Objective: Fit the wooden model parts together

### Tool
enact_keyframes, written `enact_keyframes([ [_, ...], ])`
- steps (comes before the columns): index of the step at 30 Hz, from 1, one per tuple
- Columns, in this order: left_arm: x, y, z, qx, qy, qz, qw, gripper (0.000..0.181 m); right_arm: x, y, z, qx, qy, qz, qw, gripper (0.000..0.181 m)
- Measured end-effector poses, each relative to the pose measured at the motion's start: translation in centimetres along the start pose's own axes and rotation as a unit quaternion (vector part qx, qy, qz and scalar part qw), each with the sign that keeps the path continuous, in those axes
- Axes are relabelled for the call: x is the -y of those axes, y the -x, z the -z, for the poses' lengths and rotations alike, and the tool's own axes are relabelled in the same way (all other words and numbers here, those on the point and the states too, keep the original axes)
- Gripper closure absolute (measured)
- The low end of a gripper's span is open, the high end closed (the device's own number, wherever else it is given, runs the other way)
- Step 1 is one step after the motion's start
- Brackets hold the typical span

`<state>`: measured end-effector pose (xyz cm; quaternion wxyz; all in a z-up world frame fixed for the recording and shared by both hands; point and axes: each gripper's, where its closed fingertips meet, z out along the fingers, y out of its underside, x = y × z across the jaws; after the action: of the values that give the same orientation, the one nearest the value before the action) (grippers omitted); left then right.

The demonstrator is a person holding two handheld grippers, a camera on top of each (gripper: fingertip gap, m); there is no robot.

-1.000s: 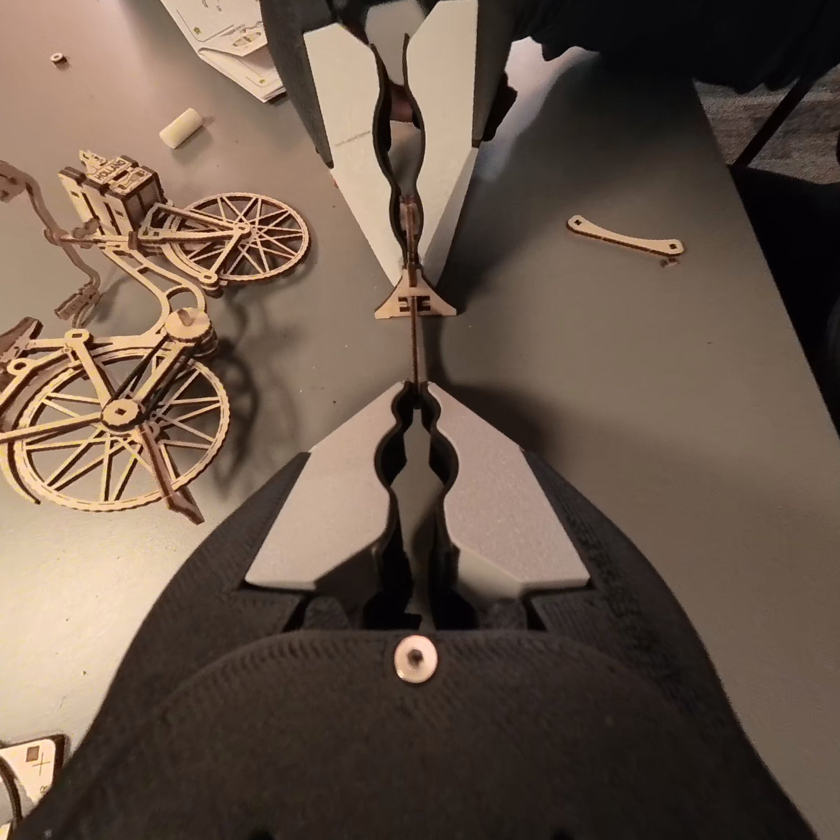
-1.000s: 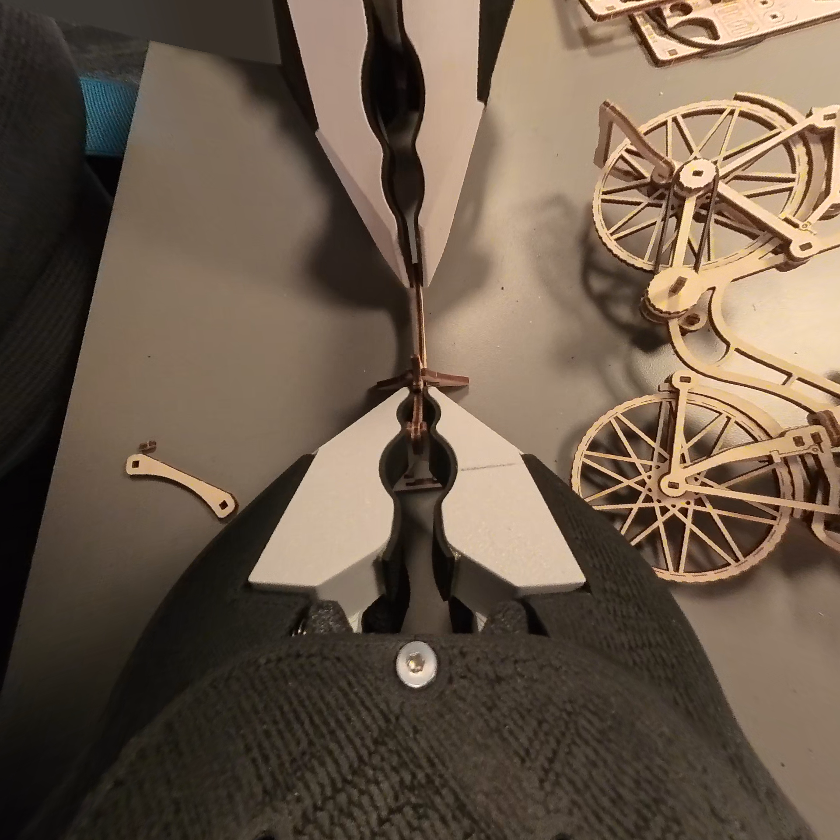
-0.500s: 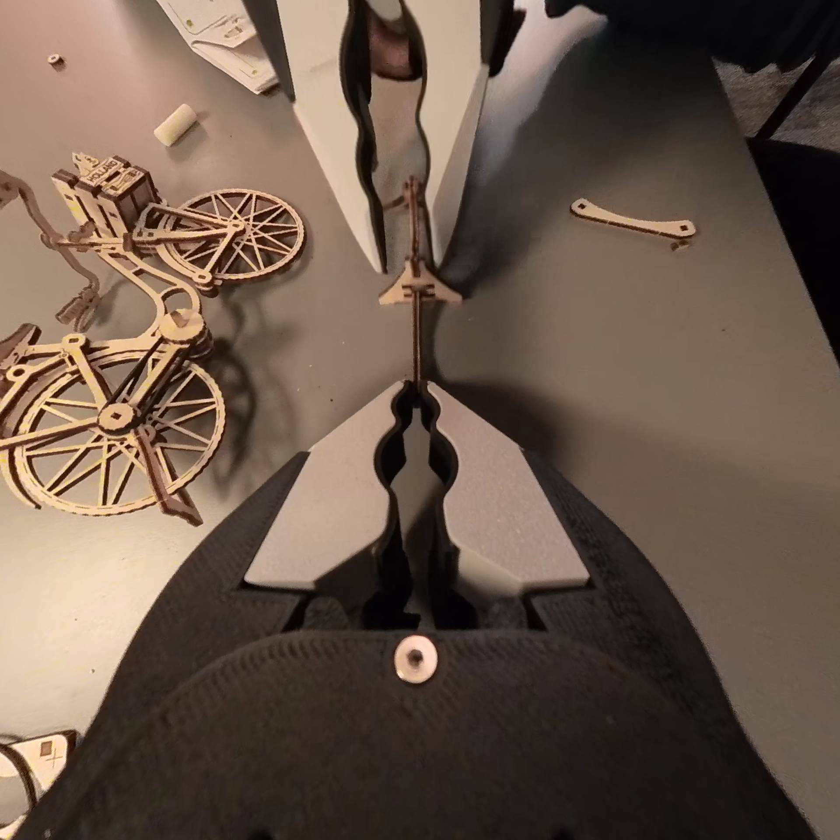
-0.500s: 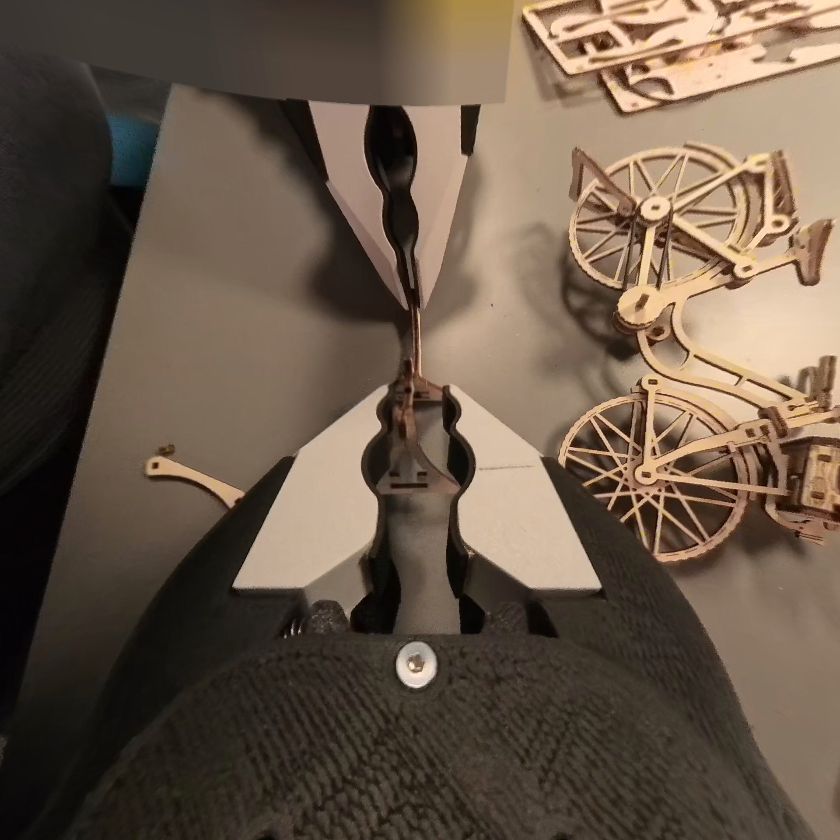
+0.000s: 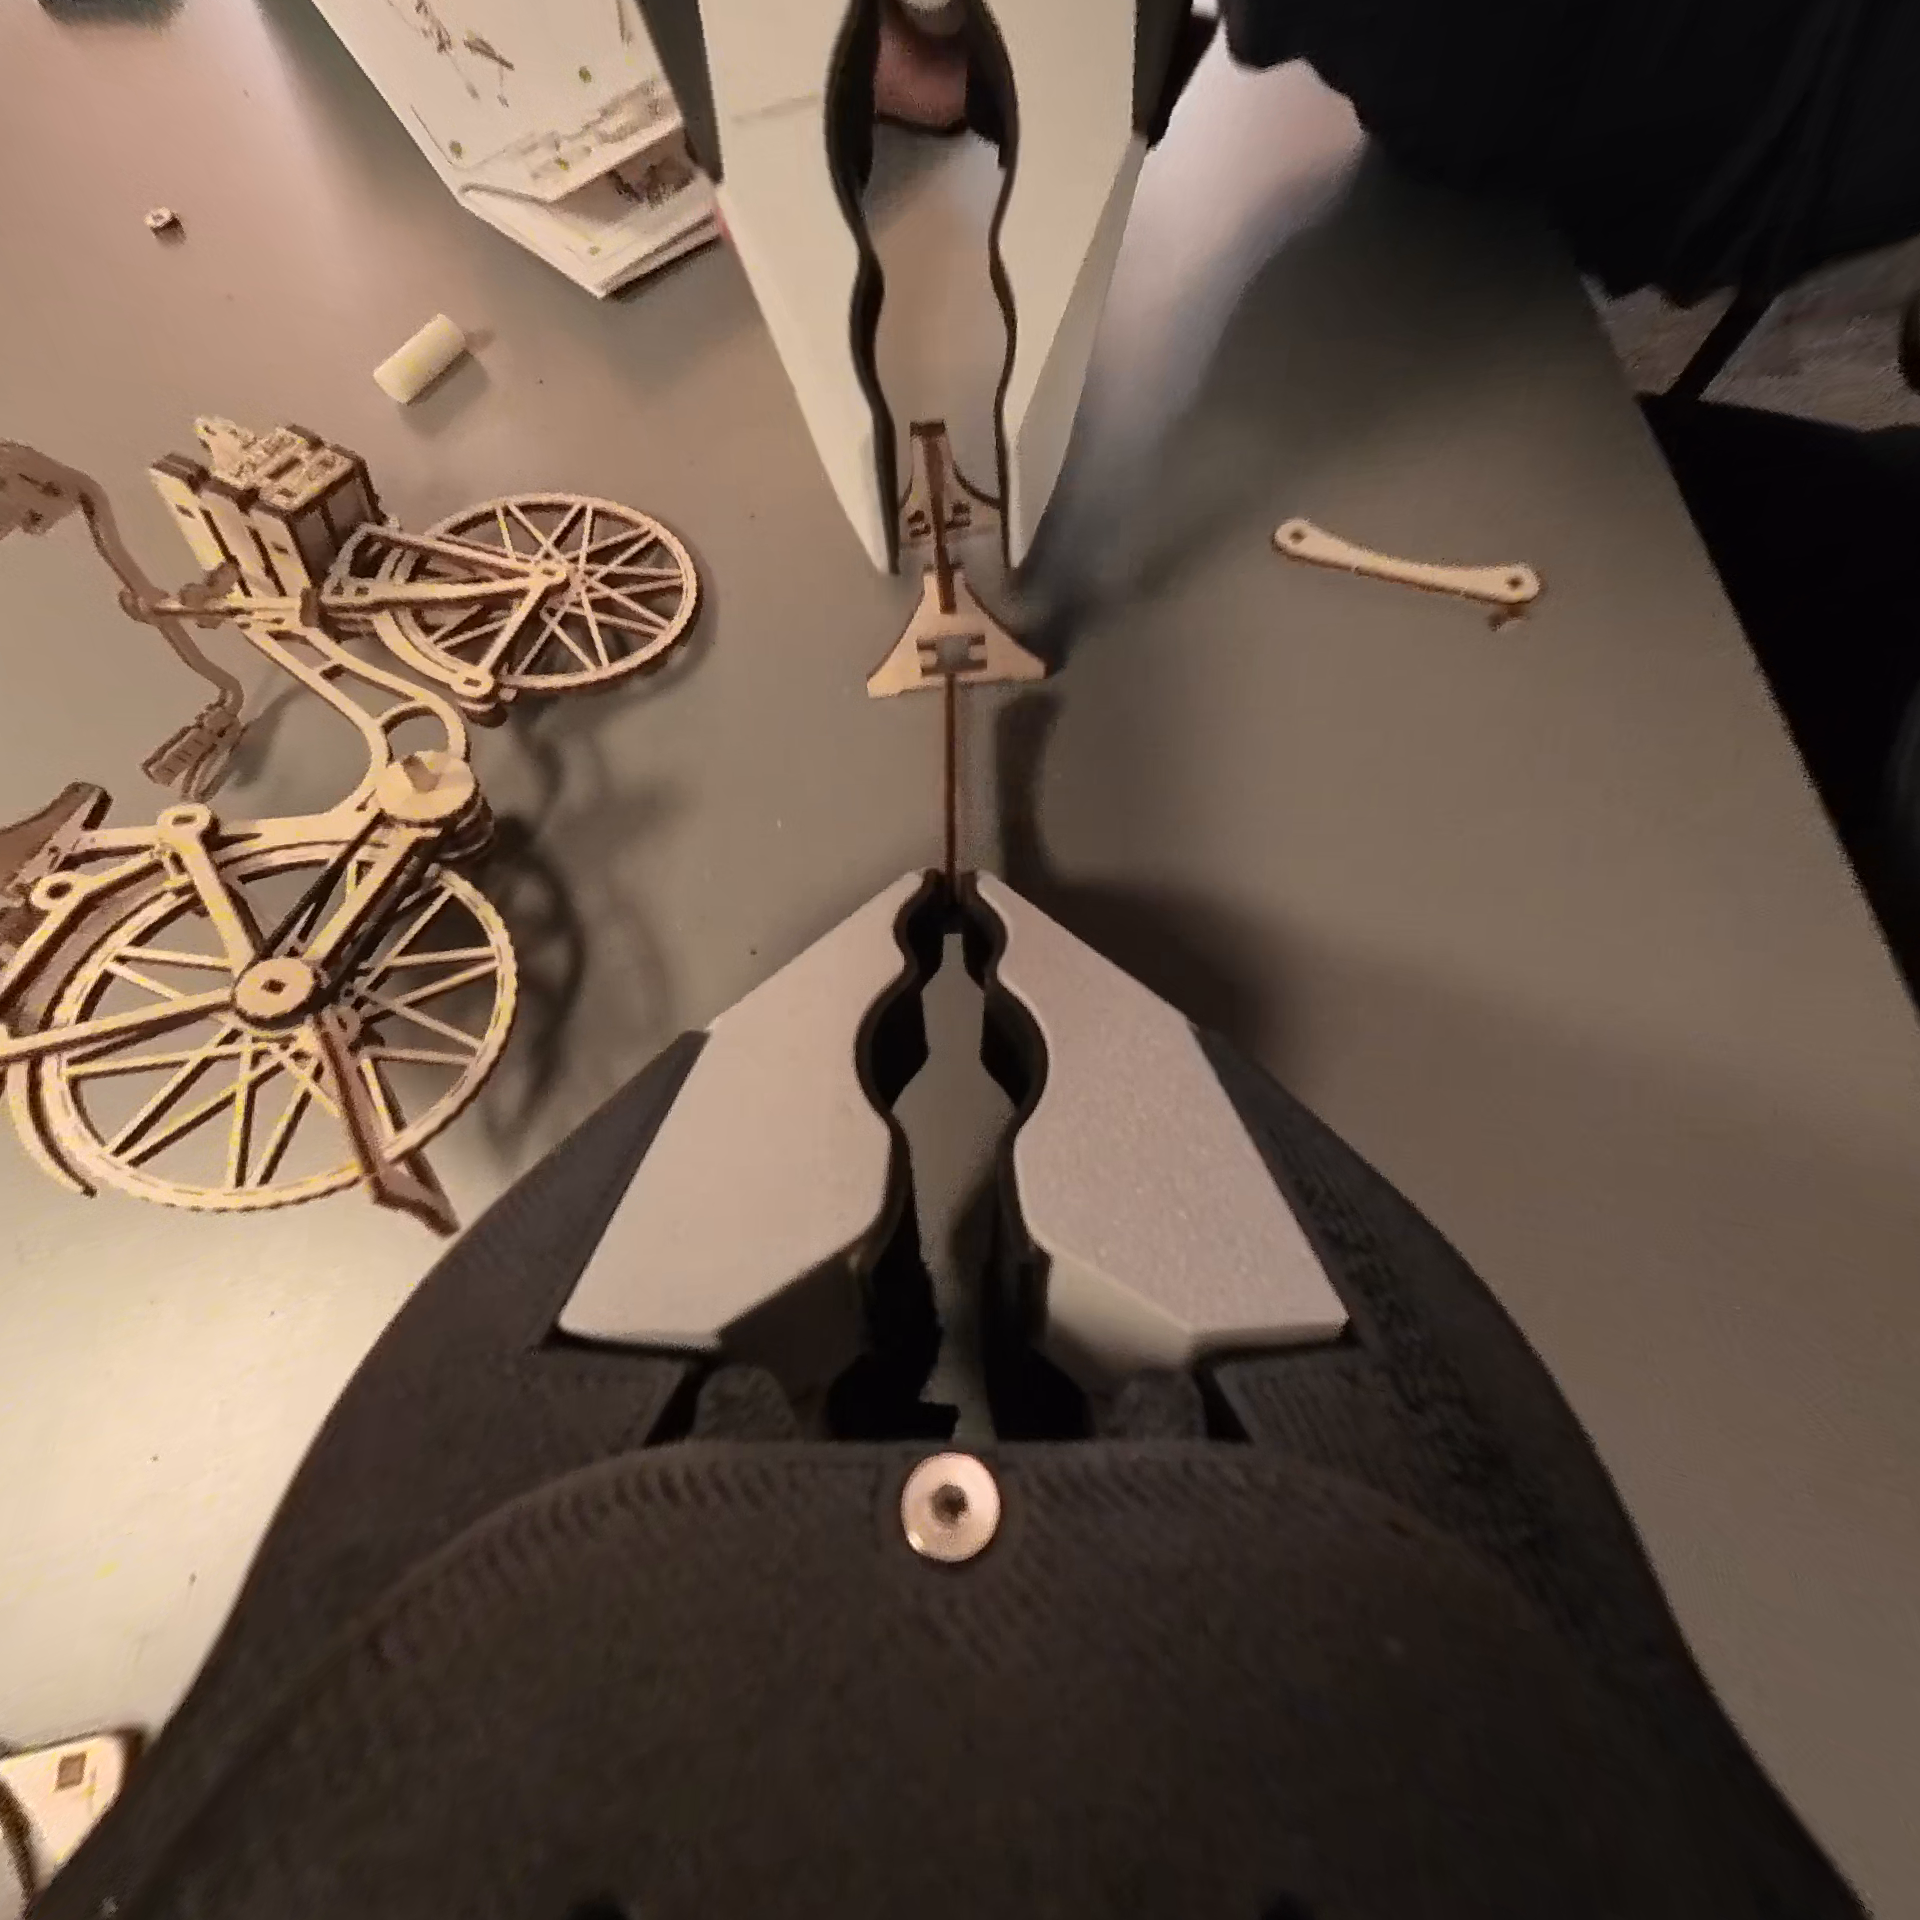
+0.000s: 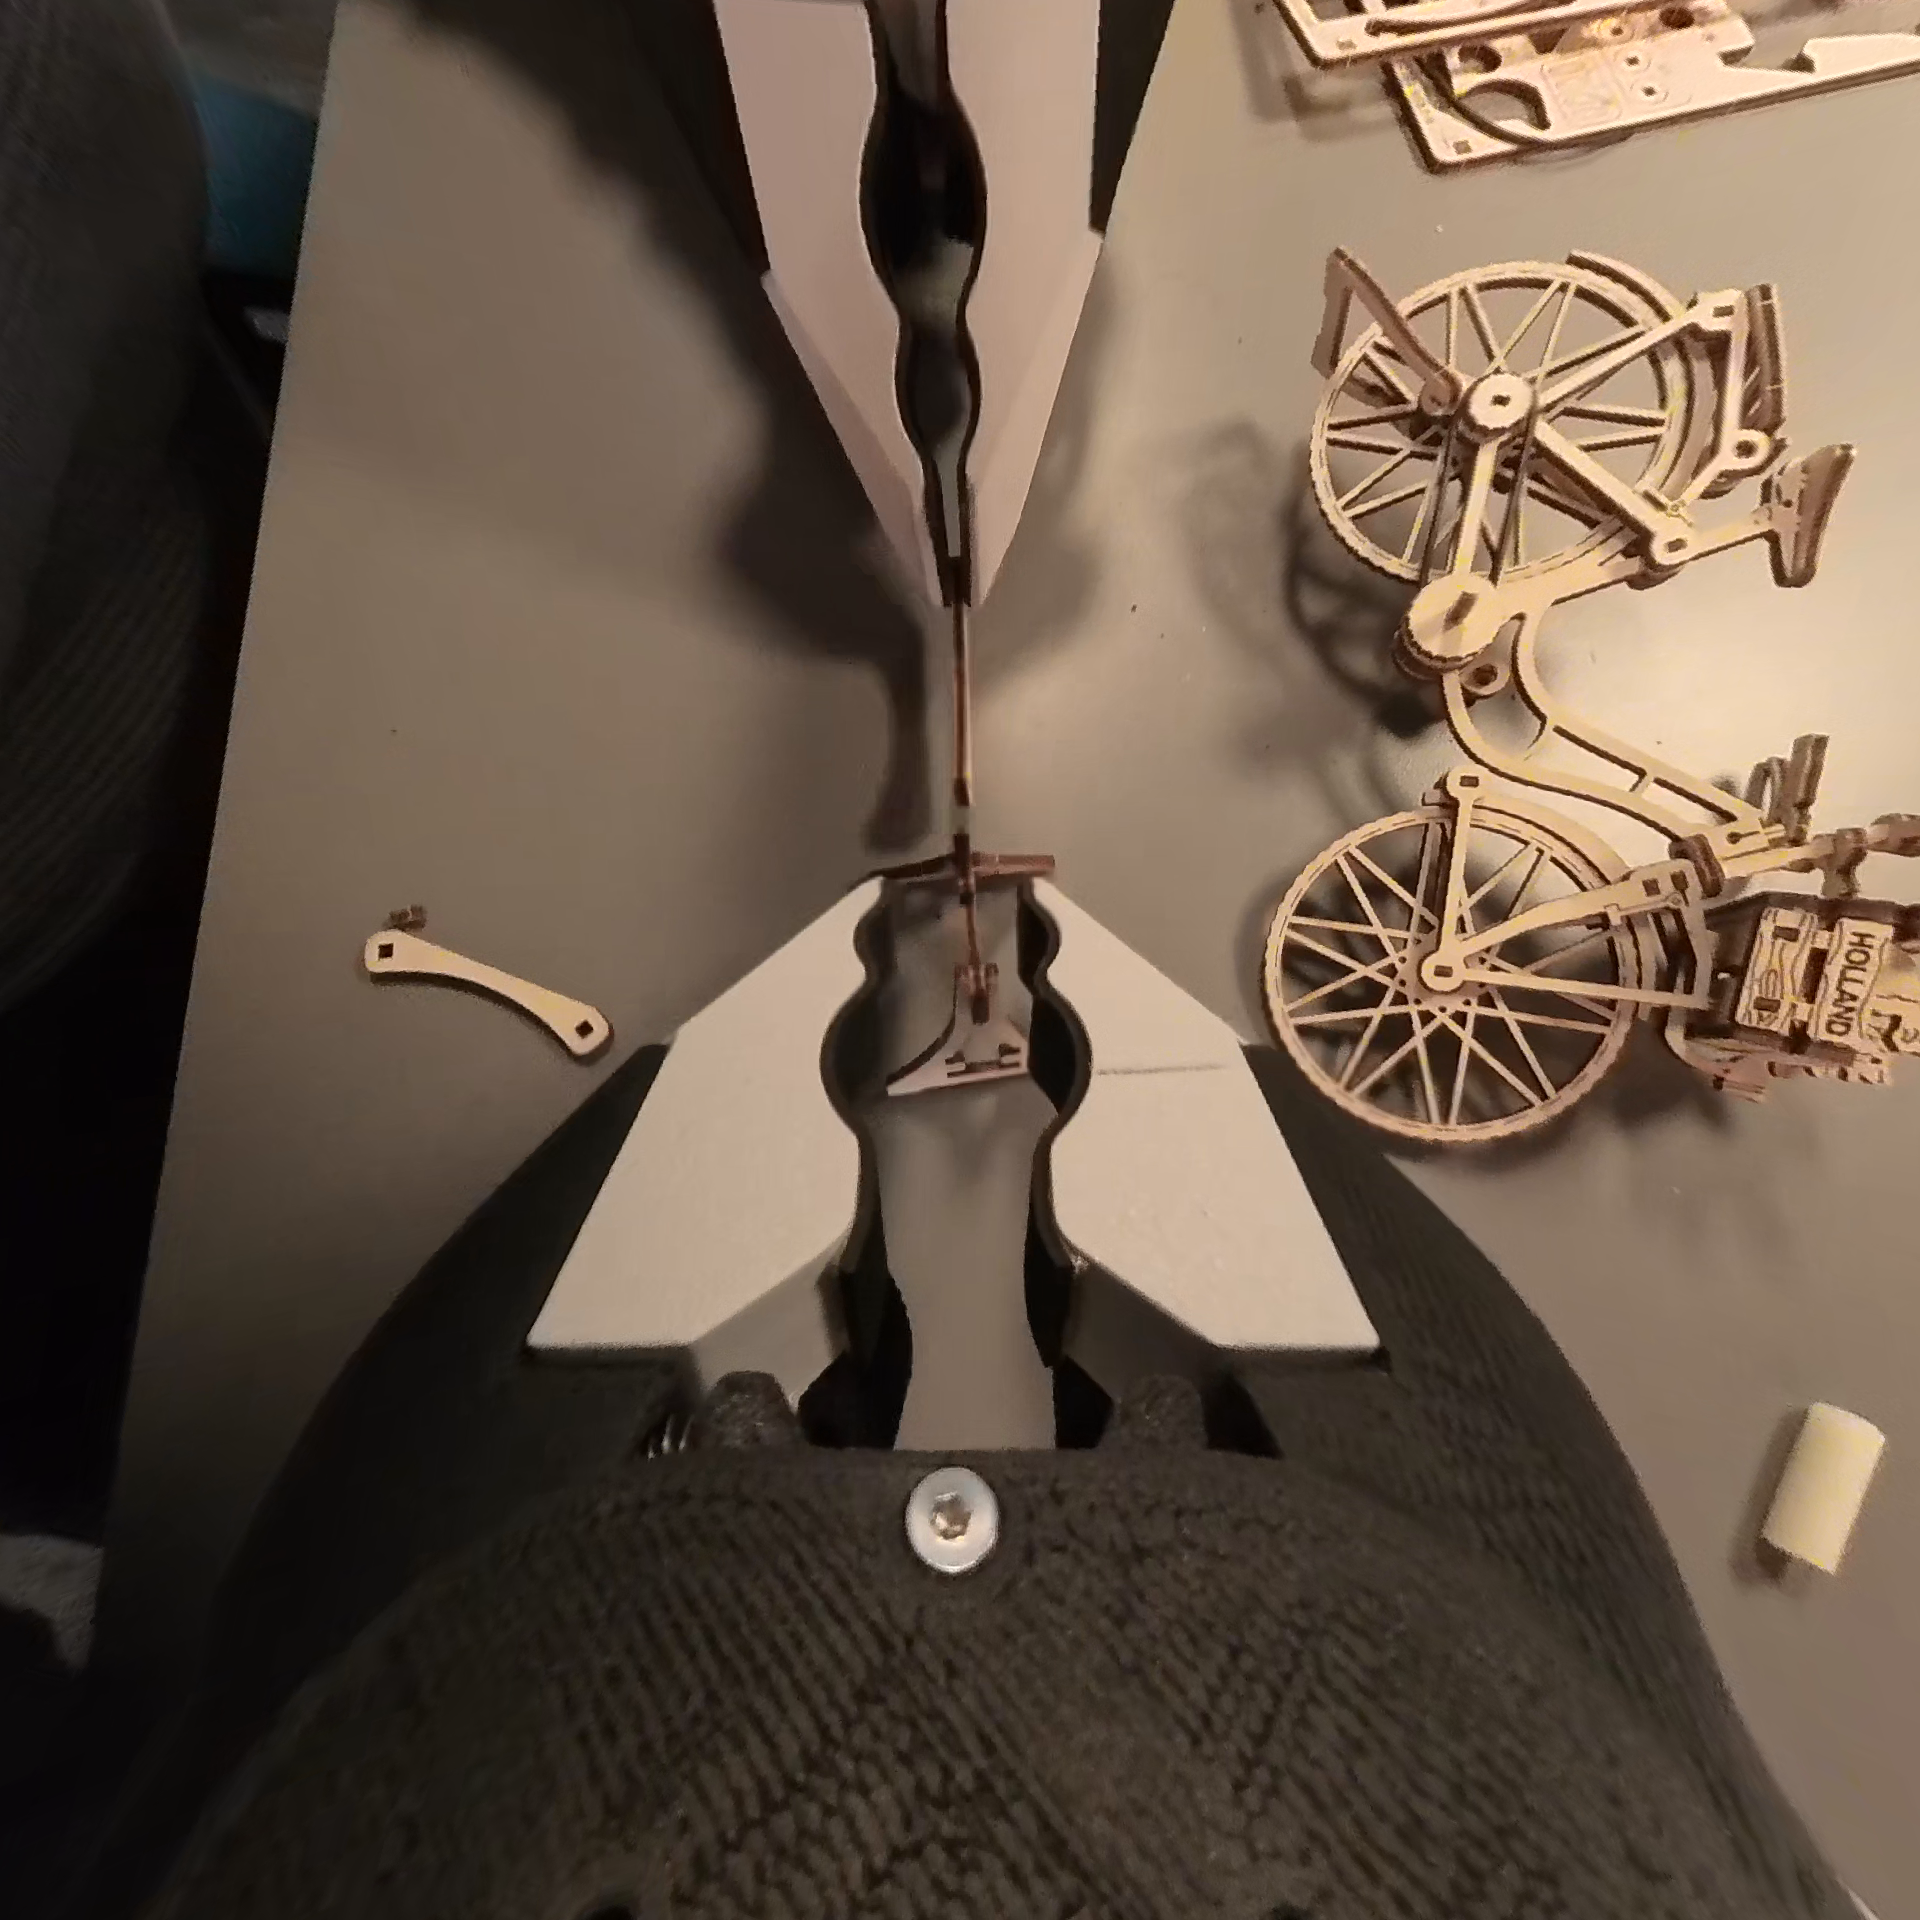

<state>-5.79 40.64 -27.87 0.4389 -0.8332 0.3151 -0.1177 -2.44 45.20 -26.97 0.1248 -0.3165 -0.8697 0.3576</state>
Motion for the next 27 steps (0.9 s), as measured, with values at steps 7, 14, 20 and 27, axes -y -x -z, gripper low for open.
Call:
enact_keyframes([
  [7, 0.6, -0.3, -0.9, -0.004, 0.003, -0.005, 1.0, 0.179, -0.8, 0.0, -0.3, -0.004, 0.023, 0.007, 1.0, 0.176],
  [14, 0.4, -0.2, -1.1, -0.004, 0.014, 0.0, 1.0, 0.179, -0.7, -0.1, -0.4, -0.001, 0.019, 0.003, 1.0, 0.176],
  [20, 0.2, 0.1, -1.0, -0.004, 0.041, -0.001, 0.999, 0.179, -0.5, -0.1, -0.6, -0.001, 0.017, 0.004, 1.0, 0.177],
  [27, 0.3, 0.1, -0.6, -0.025, 0.088, -0.012, 0.996, 0.179, 0.4, -0.2, -0.7, -0.008, 0.004, 0.01, 1.0, 0.176],
])
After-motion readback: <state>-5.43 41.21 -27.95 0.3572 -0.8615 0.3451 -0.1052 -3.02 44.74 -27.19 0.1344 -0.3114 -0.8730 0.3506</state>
